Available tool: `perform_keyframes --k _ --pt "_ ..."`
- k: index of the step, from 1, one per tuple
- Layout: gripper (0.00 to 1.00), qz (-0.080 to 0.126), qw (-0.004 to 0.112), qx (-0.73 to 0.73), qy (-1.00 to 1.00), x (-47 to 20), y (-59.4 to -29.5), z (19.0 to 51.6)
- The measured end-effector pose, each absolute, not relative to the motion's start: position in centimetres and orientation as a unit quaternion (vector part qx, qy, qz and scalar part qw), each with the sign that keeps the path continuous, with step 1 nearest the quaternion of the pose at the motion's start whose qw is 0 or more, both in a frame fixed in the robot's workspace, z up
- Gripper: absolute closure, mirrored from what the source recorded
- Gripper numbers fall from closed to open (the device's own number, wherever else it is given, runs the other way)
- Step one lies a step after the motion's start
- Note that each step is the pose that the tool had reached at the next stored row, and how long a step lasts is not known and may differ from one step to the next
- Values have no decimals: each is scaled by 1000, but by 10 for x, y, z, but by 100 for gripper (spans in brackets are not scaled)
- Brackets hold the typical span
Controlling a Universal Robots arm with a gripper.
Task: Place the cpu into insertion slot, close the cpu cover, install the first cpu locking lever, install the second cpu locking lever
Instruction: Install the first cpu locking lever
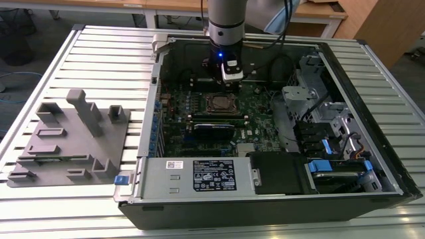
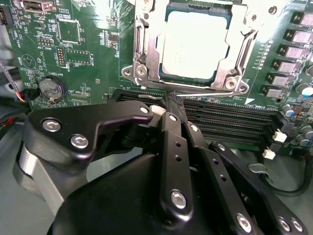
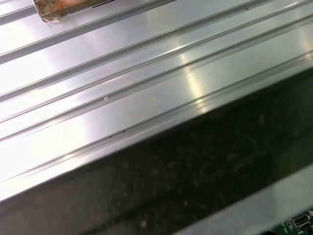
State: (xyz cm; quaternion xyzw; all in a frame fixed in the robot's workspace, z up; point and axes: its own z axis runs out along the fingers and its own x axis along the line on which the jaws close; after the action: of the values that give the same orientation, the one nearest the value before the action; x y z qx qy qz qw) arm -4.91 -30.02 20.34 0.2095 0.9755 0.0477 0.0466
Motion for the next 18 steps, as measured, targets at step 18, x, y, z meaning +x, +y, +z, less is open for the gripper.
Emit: perform_keyframes --k 18 --pt "89 34 50 218 974 -49 -299 202"
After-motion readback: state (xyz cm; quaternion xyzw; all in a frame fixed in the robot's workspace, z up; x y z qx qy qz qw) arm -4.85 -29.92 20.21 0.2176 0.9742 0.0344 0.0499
